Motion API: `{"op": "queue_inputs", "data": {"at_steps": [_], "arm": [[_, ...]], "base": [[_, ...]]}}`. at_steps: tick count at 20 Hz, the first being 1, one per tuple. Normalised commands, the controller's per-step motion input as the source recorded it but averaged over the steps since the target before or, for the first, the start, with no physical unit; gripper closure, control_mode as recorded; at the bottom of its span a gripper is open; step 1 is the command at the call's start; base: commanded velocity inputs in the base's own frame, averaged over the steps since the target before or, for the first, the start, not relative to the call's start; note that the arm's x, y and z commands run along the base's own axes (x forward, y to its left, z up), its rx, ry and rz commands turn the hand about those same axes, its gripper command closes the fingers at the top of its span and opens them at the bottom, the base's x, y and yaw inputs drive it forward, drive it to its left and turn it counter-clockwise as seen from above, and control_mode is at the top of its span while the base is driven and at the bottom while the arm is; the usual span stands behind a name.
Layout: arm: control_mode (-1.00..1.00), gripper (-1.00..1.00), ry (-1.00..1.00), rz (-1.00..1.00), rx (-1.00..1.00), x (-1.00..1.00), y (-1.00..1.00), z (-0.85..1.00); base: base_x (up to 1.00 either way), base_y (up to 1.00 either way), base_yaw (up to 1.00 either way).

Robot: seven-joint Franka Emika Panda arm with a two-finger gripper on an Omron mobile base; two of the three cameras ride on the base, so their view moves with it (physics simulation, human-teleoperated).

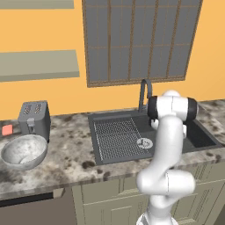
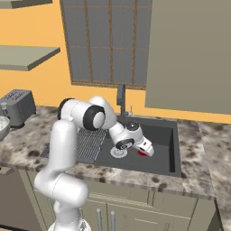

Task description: Pick the mug and place it in the sink. Pick the bowl and place it in the open cabinet and then close the cabinet.

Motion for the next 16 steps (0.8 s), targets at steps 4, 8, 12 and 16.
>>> {"op": "queue_inputs", "data": {"at_steps": [4,8,12,16], "arm": [[-1.00,1.00,0.06,0.00,0.04,0.28,-0.21,-0.32],[-1.00,1.00,0.06,0.00,0.02,0.34,-0.13,-0.33],[-1.00,-1.00,0.05,0.00,0.00,0.38,-0.03,-0.34],[-1.00,-1.00,0.05,0.00,0.06,0.09,-0.16,0.00]], "base": [[0.00,0.00,0.00],[0.00,0.00,0.00],[0.00,0.00,0.00],[0.00,0.00,0.00]]}}
